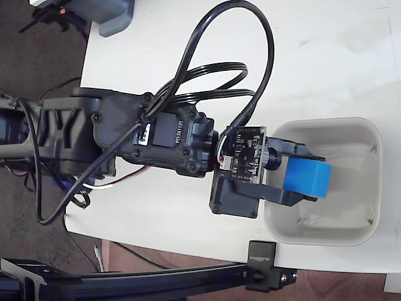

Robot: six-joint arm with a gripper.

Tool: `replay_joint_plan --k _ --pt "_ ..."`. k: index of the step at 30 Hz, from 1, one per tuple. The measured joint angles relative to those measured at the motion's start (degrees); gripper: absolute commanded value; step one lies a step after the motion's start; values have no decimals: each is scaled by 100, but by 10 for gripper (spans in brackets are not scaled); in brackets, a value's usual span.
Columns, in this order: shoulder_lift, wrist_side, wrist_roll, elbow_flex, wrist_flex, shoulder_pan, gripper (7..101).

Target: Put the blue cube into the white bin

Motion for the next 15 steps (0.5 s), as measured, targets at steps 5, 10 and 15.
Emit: replay_joint_plan --k 5,10,15 --pt "-35 -44 -123 -26 -466 0 879" --pt "-35 -132 -325 176 -747 18 1000" --pt "105 -281 -668 316 -413 35 1003"
